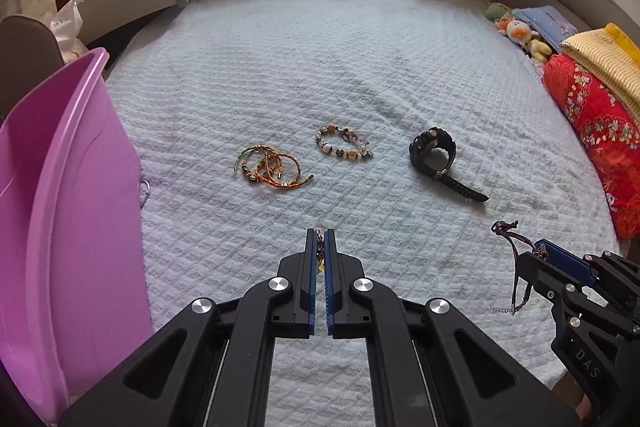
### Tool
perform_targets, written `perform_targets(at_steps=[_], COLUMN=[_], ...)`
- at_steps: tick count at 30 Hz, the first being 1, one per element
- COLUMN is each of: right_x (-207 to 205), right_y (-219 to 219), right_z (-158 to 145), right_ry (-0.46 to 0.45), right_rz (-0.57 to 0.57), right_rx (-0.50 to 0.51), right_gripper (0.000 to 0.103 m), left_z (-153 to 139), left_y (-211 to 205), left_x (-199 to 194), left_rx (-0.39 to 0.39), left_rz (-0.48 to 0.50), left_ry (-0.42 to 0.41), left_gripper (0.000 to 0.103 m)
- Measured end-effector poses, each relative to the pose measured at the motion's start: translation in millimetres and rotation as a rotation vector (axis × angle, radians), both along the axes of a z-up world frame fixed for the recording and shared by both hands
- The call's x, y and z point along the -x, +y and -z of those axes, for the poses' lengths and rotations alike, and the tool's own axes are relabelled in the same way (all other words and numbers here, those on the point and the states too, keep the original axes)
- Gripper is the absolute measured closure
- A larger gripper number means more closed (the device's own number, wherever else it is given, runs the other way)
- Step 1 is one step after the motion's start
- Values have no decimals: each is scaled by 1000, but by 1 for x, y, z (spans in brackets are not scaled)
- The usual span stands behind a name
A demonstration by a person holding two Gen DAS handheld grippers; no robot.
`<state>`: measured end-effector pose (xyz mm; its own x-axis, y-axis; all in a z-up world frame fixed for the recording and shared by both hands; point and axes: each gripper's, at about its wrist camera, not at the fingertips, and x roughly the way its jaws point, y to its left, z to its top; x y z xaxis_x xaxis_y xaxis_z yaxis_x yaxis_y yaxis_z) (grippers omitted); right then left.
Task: Organize jewelry
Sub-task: 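Carry the gold chain with the left gripper while the right carries the brown cord to the tub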
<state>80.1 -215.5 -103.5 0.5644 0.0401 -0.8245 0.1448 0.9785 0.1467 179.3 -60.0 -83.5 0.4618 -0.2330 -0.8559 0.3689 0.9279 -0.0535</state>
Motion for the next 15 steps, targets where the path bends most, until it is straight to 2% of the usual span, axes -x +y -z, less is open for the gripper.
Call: perform_targets(at_steps=[8,15], right_x=[5,1], right_y=[2,11], right_z=[-49,-93], right_ry=[-10,-38], right_rz=[-105,-229], right_rx=[-1,-8], right_gripper=[82,82], left_z=[-56,-115], left_y=[20,49], left_x=[20,33], left_rx=[20,62], left_rz=[-88,-210], left_ry=[-1,-12], left_gripper=[99,99])
